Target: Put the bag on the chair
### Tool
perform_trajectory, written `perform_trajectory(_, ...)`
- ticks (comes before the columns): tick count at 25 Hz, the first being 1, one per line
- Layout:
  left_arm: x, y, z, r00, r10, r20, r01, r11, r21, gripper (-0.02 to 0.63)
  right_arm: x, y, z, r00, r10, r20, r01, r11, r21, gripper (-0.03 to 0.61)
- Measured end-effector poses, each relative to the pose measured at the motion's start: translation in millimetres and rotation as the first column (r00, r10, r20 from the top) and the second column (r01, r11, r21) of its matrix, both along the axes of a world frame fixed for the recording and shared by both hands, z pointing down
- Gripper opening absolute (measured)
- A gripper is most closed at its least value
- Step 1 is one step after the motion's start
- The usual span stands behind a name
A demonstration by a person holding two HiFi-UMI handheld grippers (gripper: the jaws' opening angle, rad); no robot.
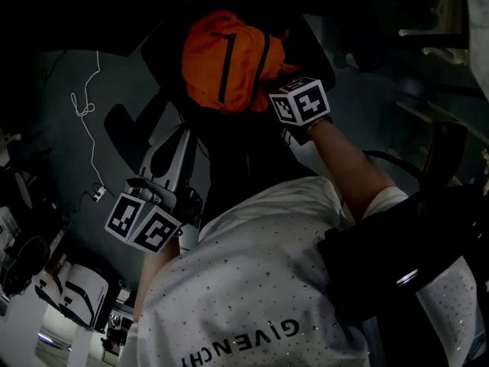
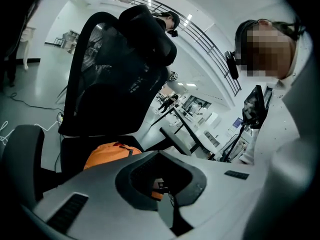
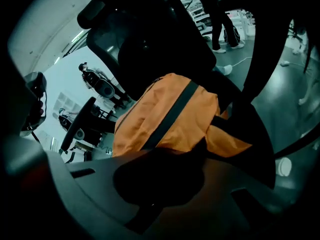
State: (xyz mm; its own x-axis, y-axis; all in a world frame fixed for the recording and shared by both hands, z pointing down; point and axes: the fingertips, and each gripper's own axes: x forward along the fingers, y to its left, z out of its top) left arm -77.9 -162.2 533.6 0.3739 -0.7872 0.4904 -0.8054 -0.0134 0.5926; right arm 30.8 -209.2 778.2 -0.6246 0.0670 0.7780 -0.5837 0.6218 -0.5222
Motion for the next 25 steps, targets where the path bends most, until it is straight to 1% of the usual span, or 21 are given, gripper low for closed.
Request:
perform_trajectory(3, 4.5, -1.4, 4.3, 1.0, 0.019, -0.008, -0.019, 1.0, -0.006, 0.0, -2.4, 0.1, 0.3, 1.0, 0.0, 0.018, 0.0, 1.0, -0.02, 0.003)
perform_trajectory(6, 14.3, -5.1, 5.4, 0.999, 0.039, -0.02, -0.039, 0.999, 0.003, 0.0, 2.5, -1.7, -3.1, 1.0, 0.019, 0.018, -0.019, 1.0, -0.014, 0.005)
perform_trajectory(9, 24.3, -4.6, 0.8, 0.997, 0.071, -0.022, -0.071, 0.997, 0.012, 0.0, 4.7, 1.3, -5.7, 0.999, 0.034, 0.017, -0.034, 0.999, -0.017, 0.029)
perform_trajectory(12, 32.6, 1.0, -2.0, 0.992, 0.124, -0.001, -0.124, 0.992, 0.018, 0.0, 6.7, -0.3, -5.1, 0.997, 0.074, 0.032, -0.074, 0.997, -0.006, 0.051)
perform_trajectory(14, 31.9, 8.4, -1.3, 0.991, 0.131, 0.002, -0.131, 0.991, 0.022, 0.0, 8.9, -0.9, -5.8, 0.995, 0.099, 0.034, -0.099, 0.995, 0.011, 0.071)
perform_trajectory(15, 28.8, 12.4, -0.5, 0.992, 0.123, -0.003, -0.122, 0.992, 0.025, 0.0, 8.5, -0.3, -6.6, 0.994, 0.105, 0.034, -0.106, 0.994, 0.022, 0.091)
perform_trajectory(17, 20.8, 19.2, 0.2, 0.995, 0.097, -0.019, -0.097, 0.995, 0.031, 0.0, 5.5, 1.9, -9.4, 0.994, 0.108, 0.034, -0.11, 0.992, 0.055, 0.197)
perform_trajectory(18, 17.4, 22.0, -0.4, 0.996, 0.086, -0.025, -0.085, 0.996, 0.035, 0.0, 5.1, 2.5, -11.1, 0.993, 0.111, 0.031, -0.113, 0.991, 0.077, 0.223)
perform_trajectory(20, 12.9, 28.6, -4.2, 0.997, 0.071, -0.029, -0.07, 0.996, 0.049, 0.0, 9.3, 2.7, -14.2, 0.991, 0.136, 0.015, -0.137, 0.983, 0.124, 0.243)
perform_trajectory(21, 11.2, 32.6, -7.3, 0.997, 0.067, -0.028, -0.066, 0.996, 0.059, 0.0, 13.4, 2.1, -15.9, 0.987, 0.159, 0.005, -0.158, 0.977, 0.143, 0.285)
perform_trajectory(22, 9.3, 36.6, -10.8, 0.998, 0.065, -0.024, -0.063, 0.995, 0.073, 0.0, 18.1, 0.6, -18.1, 0.982, 0.187, -0.002, -0.184, 0.97, 0.159, 0.309)
perform_trajectory(25, 2.5, 49.3, -22.9, 0.998, 0.06, -0.016, -0.057, 0.992, 0.113, 0.0, 37.5, -2.2, -29.4, 0.957, 0.288, -0.021, -0.279, 0.941, 0.19, 0.325)
